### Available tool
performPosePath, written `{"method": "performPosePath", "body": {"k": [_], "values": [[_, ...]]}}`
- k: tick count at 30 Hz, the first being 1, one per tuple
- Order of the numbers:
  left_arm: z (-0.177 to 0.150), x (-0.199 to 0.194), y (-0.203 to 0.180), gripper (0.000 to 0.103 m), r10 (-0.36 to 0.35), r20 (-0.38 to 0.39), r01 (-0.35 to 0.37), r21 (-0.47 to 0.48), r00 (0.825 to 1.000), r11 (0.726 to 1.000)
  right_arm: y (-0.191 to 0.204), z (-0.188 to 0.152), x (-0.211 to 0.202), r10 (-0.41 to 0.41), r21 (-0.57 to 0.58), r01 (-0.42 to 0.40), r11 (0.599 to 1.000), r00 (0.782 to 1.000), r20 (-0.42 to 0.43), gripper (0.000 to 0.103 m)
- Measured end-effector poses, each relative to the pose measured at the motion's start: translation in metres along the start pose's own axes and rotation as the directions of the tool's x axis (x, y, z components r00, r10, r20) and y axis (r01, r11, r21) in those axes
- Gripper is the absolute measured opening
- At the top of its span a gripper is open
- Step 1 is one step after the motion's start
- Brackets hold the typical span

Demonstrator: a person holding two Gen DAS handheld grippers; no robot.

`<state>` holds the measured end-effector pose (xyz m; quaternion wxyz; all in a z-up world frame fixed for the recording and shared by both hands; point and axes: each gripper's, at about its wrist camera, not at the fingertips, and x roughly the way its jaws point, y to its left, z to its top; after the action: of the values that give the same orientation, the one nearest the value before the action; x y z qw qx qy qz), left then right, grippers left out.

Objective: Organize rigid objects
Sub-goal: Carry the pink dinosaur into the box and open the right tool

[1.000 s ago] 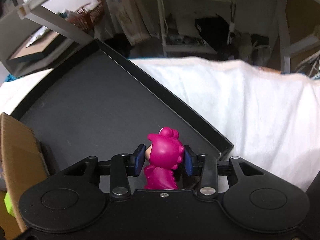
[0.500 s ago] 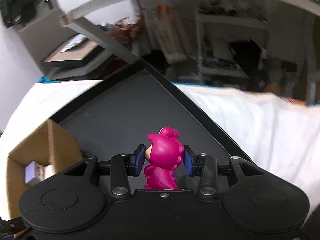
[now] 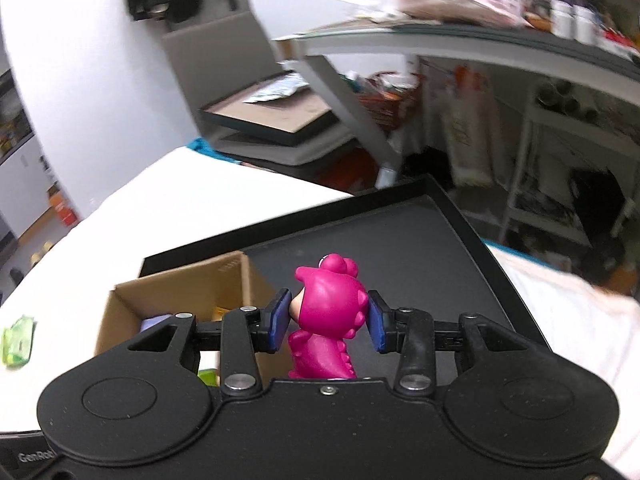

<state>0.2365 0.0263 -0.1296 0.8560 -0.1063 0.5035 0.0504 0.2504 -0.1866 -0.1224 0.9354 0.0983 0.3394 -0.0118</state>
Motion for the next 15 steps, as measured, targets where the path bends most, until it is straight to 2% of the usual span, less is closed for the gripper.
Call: {"method": "performPosePath", "body": {"k": [4,6,10,13,15], "values": [[-0.001,0.003,0.007,0.043,-0.006,-0.004,0.006,-0.009,1.0,1.0,0.015,0.006,0.003,0.078,-0.053,-0.078,0.996,0.997,-0.003,0.04],[-0.002,0.003,0.011,0.036,-0.006,-0.003,0.006,-0.018,1.0,1.0,0.026,0.005,0.003,0.118,-0.089,-0.119,0.989,0.993,-0.017,0.04],[-0.002,0.006,0.017,0.028,-0.02,-0.003,0.02,-0.034,1.0,0.999,0.048,0.005,0.004,0.171,-0.155,-0.173,0.973,0.985,-0.027,0.04],[-0.003,0.01,0.022,0.022,-0.026,-0.005,0.026,-0.043,1.0,0.999,0.058,0.005,0.009,0.215,-0.171,-0.221,0.96,0.975,-0.058,0.04],[-0.003,0.013,0.025,0.015,-0.03,-0.011,0.03,-0.053,0.999,0.998,0.064,0.004,0.013,0.237,-0.183,-0.248,0.951,0.968,-0.083,0.04]]}}
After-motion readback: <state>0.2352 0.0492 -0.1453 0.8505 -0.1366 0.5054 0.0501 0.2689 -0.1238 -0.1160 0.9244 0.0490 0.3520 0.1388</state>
